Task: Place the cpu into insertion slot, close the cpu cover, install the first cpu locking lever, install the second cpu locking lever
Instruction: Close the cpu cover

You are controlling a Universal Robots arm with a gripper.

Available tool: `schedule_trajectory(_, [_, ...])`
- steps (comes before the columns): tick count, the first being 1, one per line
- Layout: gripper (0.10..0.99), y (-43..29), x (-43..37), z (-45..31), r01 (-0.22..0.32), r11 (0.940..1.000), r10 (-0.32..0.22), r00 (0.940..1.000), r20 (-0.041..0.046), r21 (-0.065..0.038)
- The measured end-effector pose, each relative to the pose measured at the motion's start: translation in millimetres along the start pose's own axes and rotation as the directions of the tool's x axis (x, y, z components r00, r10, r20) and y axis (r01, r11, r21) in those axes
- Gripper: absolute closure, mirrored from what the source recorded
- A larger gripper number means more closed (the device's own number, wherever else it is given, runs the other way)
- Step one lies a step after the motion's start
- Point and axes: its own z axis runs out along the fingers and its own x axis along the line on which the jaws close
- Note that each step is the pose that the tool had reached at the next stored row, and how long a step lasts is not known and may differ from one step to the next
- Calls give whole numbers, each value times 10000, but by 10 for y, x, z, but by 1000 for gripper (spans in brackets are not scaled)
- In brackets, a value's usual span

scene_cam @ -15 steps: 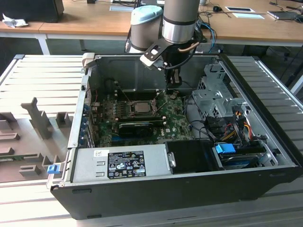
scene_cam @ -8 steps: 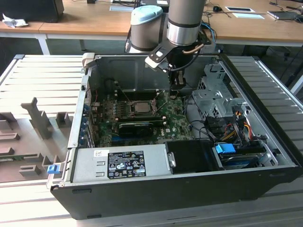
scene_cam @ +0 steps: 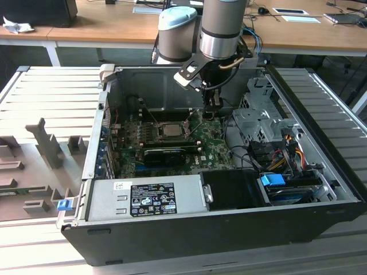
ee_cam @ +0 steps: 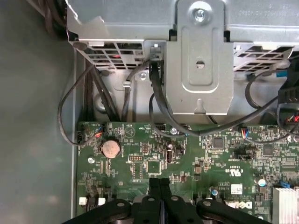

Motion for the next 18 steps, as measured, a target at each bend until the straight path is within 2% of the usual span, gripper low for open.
schedule_trajectory(14, [980, -71, 2, -2, 0, 10000, 0, 10000, -2, 0])
schedule_trajectory(18, [980, -147, 3, -4, 0, 10000, 0, 10000, -2, 0])
